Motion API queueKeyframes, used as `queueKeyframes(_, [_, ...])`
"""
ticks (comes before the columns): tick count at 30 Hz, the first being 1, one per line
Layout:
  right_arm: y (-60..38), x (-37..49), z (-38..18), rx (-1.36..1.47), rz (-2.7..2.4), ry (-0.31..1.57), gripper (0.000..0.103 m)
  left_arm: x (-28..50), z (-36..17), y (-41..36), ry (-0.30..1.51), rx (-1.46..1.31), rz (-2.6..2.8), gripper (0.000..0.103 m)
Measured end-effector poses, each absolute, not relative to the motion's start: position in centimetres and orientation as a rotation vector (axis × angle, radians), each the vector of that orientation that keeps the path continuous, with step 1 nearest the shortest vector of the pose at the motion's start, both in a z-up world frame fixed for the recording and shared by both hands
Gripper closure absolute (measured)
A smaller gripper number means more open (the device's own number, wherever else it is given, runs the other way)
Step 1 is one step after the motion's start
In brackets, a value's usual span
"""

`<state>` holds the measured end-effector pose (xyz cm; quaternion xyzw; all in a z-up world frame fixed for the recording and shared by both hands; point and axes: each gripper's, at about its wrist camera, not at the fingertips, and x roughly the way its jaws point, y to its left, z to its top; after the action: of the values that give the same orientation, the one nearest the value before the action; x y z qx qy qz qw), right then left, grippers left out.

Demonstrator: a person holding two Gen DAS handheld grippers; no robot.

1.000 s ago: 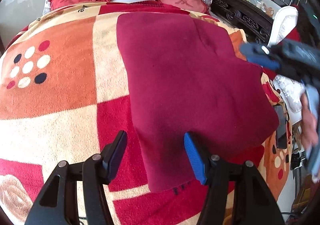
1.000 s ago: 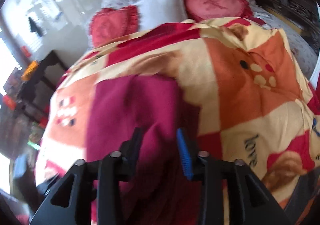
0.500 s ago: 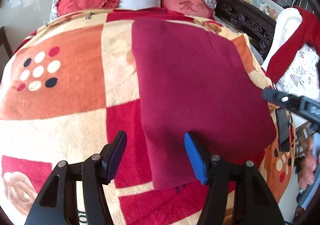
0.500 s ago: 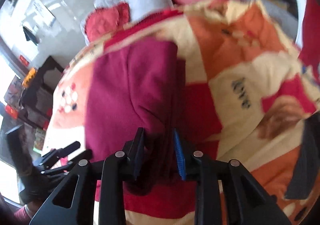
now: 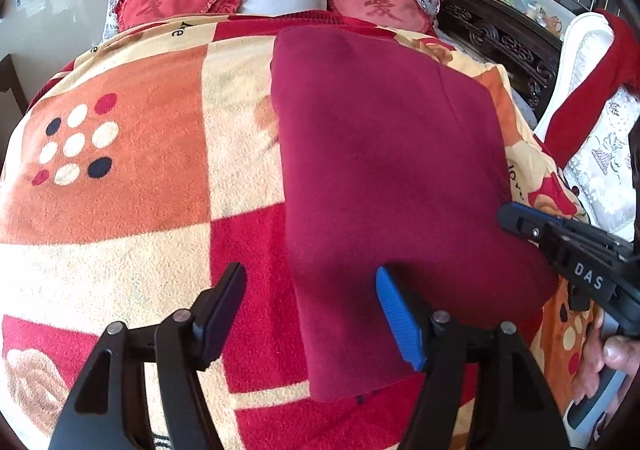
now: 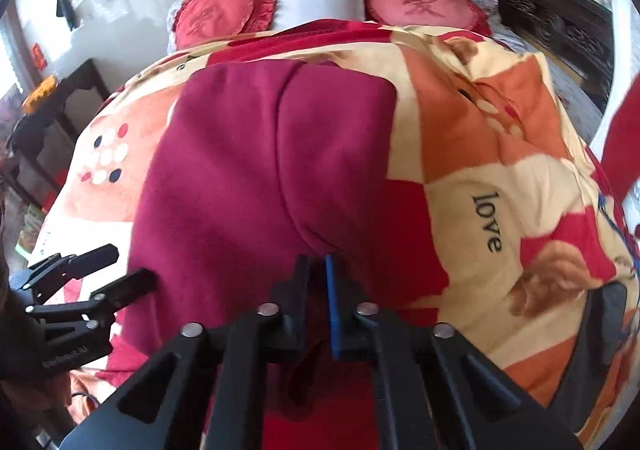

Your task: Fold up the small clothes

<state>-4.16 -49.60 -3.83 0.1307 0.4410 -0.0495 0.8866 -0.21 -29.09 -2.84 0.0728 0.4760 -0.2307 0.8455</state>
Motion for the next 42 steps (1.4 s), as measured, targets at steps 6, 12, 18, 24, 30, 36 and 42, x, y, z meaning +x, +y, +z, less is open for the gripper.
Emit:
queueKeyframes(6, [-49.7, -5.0, -2.3, 0.311, -0.057, 0.926, 0.103, -0.3, -2.7, -28.9, 1.001, 0.150, -0.488, 0.031])
queueKeyframes(12, [-49.9, -5.6, 0.0, 0.302, -0.136, 0.844, 0.085, -0.5, -2.4, -28.8, 1.002, 0.146, -0.490, 0.031])
queueKeyframes(18, [-50.8, -5.0, -1.2, 0.342, -0.166, 0.897, 0.085, -1.4, -1.2, -27.4, 0.999, 0.114, -0.489, 0.031])
queueKeyframes(24, [-50.4, -5.6, -1.1, 0.353, -0.168, 0.916, 0.085, -3.1, -0.4, -25.5, 1.006, 0.074, -0.494, 0.023])
queueKeyframes(30, [-49.5, -5.9, -0.2, 0.382, -0.151, 0.940, 0.085, -4.7, 0.7, -23.4, 1.001, 0.070, -0.510, 0.016])
queueKeyframes(36, [-47.8, -6.1, 0.8, 0.351, -0.138, 0.935, 0.085, -5.6, 2.2, -21.5, 0.983, 0.043, -0.491, 0.013])
queueKeyframes(42, [-46.2, -6.0, 1.2, 0.299, -0.116, 0.954, 0.085, -5.3, 3.4, -20.4, 0.962, 0.010, -0.473, 0.012])
